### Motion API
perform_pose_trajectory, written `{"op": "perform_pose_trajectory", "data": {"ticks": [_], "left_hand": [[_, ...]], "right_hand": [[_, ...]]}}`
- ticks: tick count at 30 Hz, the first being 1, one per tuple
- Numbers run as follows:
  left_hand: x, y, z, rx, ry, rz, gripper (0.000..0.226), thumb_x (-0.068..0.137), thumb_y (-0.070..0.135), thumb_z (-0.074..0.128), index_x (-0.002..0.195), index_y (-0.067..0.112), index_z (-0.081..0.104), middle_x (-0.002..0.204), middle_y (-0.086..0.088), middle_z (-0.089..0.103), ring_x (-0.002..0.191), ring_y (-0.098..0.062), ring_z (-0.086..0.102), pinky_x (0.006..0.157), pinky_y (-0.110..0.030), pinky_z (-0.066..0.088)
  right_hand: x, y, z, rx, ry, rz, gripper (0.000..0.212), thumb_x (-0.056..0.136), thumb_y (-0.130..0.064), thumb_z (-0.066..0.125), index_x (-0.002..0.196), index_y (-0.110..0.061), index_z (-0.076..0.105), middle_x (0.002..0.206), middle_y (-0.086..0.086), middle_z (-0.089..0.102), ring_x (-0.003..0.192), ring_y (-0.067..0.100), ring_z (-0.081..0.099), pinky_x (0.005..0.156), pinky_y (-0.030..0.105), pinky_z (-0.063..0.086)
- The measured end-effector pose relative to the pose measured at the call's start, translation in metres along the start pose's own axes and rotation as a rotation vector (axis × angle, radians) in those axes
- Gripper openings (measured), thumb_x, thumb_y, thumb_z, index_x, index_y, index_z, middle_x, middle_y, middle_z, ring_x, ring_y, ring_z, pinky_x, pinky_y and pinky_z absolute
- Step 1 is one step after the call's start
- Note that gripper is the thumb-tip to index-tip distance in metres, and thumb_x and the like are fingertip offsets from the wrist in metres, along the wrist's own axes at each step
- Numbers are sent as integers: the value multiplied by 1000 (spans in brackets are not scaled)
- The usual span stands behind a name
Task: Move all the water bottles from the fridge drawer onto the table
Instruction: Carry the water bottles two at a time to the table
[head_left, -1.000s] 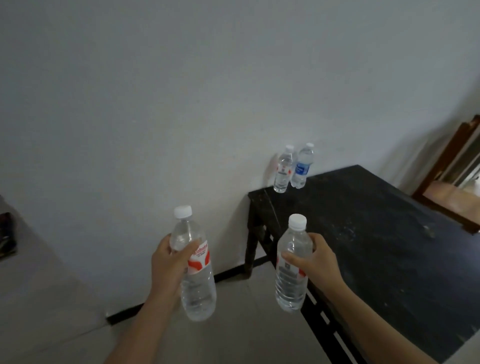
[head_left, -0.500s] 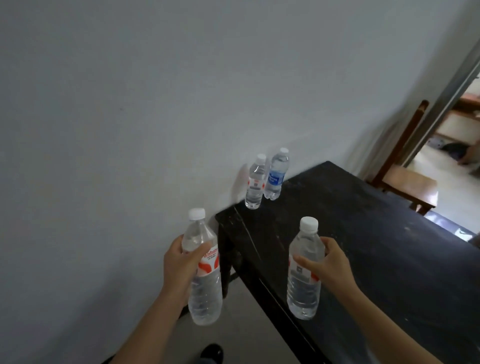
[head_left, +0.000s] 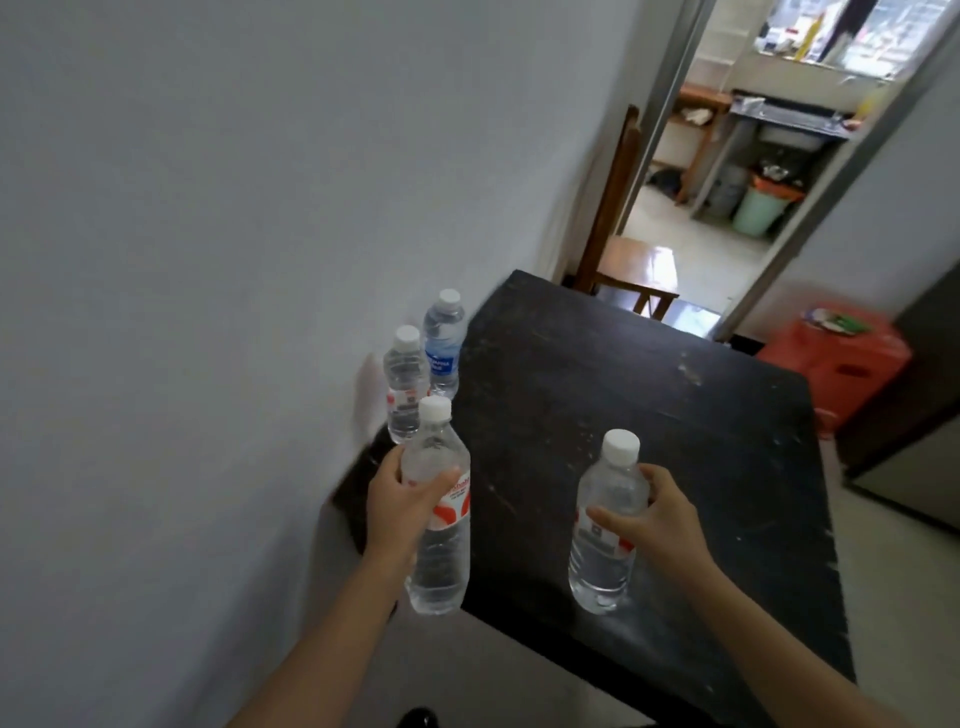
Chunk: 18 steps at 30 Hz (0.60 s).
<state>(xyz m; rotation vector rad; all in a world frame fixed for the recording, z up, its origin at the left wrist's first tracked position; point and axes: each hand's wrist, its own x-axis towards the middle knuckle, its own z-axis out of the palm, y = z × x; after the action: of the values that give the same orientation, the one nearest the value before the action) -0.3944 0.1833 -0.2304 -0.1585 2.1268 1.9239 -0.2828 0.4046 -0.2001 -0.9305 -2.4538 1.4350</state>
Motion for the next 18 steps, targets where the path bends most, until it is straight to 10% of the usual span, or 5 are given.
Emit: {"op": "perform_pose_trajectory", "data": {"ticks": [6,18], "left_hand": [[17,2,50,-13,-171,-8,29,73,18,75,92,31,57,97,4,65,93,-15,62,83,-37,52],[66,38,138,143,-136,152,51,67,20,80,111,20,53,107,5,59,101,-13,56,90,-34,49]], "right_hand": [[6,28,-29,39,135,96,66,62,-17,83,116,-18,46,104,-2,54,96,18,57,73,31,52],[76,48,-81,139,249,67,62,65,-16,82,115,-18,46,100,-3,53,90,15,54,65,21,45]]}}
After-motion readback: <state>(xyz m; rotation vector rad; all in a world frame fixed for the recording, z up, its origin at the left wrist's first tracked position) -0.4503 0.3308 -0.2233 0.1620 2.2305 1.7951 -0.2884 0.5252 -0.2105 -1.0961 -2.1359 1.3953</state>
